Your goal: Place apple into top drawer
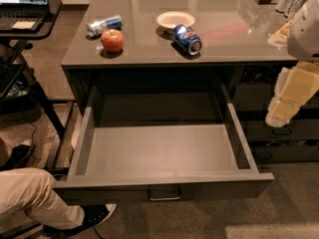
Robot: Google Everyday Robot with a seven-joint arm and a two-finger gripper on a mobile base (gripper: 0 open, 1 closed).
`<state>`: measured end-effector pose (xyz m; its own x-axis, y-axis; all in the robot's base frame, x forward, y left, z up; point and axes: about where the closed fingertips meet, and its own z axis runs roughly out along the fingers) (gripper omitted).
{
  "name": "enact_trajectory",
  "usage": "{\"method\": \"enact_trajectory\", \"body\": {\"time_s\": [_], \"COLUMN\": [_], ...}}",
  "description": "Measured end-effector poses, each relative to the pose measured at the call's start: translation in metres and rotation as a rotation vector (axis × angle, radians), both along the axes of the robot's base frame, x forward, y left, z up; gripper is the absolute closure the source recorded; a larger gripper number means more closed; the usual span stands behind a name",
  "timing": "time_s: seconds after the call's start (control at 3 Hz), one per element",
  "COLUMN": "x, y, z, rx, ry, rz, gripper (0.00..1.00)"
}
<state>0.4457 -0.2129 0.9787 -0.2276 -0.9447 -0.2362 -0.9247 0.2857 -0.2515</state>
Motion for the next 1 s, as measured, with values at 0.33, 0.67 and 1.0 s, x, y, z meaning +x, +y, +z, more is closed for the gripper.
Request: {"method": "enact_trajectory", "body": {"time_s": [0.33, 0.67, 1.0], "x": [0.030, 0.099, 0.152], "y": [0.011, 0.037, 0.061], "z": [0.007, 0.025, 0.045], "rx": [0.105, 0.308, 0.444], "ry": [-0.039, -0.106, -0.150], "rz": [-0.065, -0.196, -0.313], "gripper": [0.00, 0.00, 0.00]}}
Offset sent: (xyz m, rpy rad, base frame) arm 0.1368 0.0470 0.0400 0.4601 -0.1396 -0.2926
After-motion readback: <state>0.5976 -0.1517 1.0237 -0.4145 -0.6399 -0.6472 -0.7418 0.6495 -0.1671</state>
